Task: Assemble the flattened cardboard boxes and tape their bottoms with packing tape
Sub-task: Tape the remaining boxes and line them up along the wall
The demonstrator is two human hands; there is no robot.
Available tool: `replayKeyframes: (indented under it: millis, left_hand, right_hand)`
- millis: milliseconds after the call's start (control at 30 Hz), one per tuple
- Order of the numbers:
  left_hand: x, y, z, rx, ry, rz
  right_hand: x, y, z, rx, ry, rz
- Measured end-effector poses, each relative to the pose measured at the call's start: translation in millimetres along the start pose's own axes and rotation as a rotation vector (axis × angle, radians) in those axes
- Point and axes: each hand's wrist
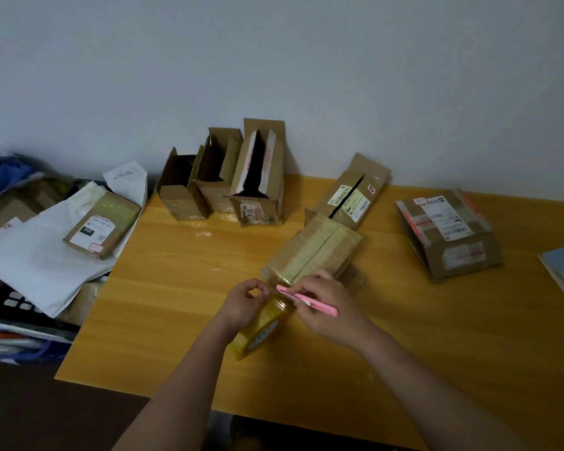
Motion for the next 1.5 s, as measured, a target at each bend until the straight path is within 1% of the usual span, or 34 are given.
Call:
replayKeyframes:
  millis: [133, 200, 300, 367, 433, 500, 533, 567, 633, 667, 700, 733, 800, 867, 933, 1000, 1067, 1167, 1200, 1233, 1267, 1300, 1367, 1433, 1500]
  left_hand:
    - [1, 1, 0, 0.002, 0.039, -0.012]
    - [6, 0, 2, -0.014, 0.099, -0.030]
    - [23, -4, 12, -0.008, 0.196, -0.059]
    - [35, -8, 20, 0.026, 0.151, -0.075]
    - [41, -13, 25, 0.043, 0.101, -0.089]
    - [44, -16, 26, 0.038, 0.087, -0.087]
    - [44, -17, 26, 0.035, 0.084, -0.087]
    - [45, -18, 25, 0.033, 0.084, -0.086]
    - [47, -18, 24, 0.031, 0.094, -0.071]
    - [48, -17, 24, 0.027, 0.101, -0.059]
    - [49, -17, 23, 0.021, 0.106, -0.049]
    - [49, -17, 23, 0.013, 0.103, -0.041]
    - [50, -19, 23, -0.002, 0.079, -0.022]
    - [52, -20, 24, -0.009, 0.068, -0.013]
    - [56, -20, 26, -0.014, 0.063, -0.015]
    - [58, -20, 29, -0.021, 0.060, -0.018]
    - [58, -21, 31, -0.035, 0.057, -0.016]
    - [60, -25, 32, -0.050, 0.041, 0.010]
    - [62, -25, 33, -0.043, 0.028, 0.031]
    - [66, -26, 34, -0.029, 0.021, 0.065]
    - [70, -26, 34, -0.009, 0.021, 0.109]
    - [74, -26, 36, 0.016, 0.024, 0.155]
    - [81, -25, 38, 0.051, 0.037, 0.223]
    - [85, -24, 39, 0.057, 0.054, 0.259]
    - [87, -25, 40, 0.047, 0.061, 0.279]
  right_hand:
    - [-5, -2, -5, 0.014, -0.061, 0.072]
    - [-8, -6, -12, 0.002, -0.088, 0.108]
    - [-7, -8, -7, -0.086, 0.005, 0.085]
    - [-6, -3, 3, -0.124, 0.065, 0.059]
    - [-4, 4, 19, -0.085, 0.104, 0.012]
    - [-2, 8, 31, -0.043, 0.219, -0.125]
    - [1, 8, 34, -0.037, 0.276, -0.245]
    - [6, 8, 34, -0.021, 0.271, -0.393]
    - [16, 3, 25, -0.015, 0.068, -0.652]
    - [21, -2, 16, -0.065, -0.069, -0.723]
    - [24, -8, 2, -0.156, -0.197, -0.744]
    - [25, -16, -13, -0.277, -0.309, -0.717]
    - [18, -36, -46, -0.525, -0.458, -0.559]
    - [1, -53, -74, -0.672, -0.523, -0.401]
    - [-17, -64, -95, -0.749, -0.529, -0.314]
    - [-30, -68, -105, -0.827, -0.518, -0.274]
    - [-38, -71, -108, -0.863, -0.522, -0.225]
    - [-43, -69, -94, -0.951, -0.526, -0.244]
    - [-45, -64, -85, -0.974, -0.526, -0.236]
    - [-47, -58, -72, -0.976, -0.531, -0.181]
    - [-50, -50, -59, -0.956, -0.505, -0.101]
    - [-56, -40, -47, -0.910, -0.429, -0.033]
    - [-72, -21, -22, -0.777, -0.091, 0.047]
    - [-90, -5, 5, -0.663, 0.241, 0.035]
    - [-112, 8, 17, -0.603, 0.417, 0.008]
Point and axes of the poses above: each hand's wrist, its own y-axis towards the middle knuckle, its own x-axis out of the back of the hand, z = x × y, and after that the axes turned 1 degree about -z, right-handed
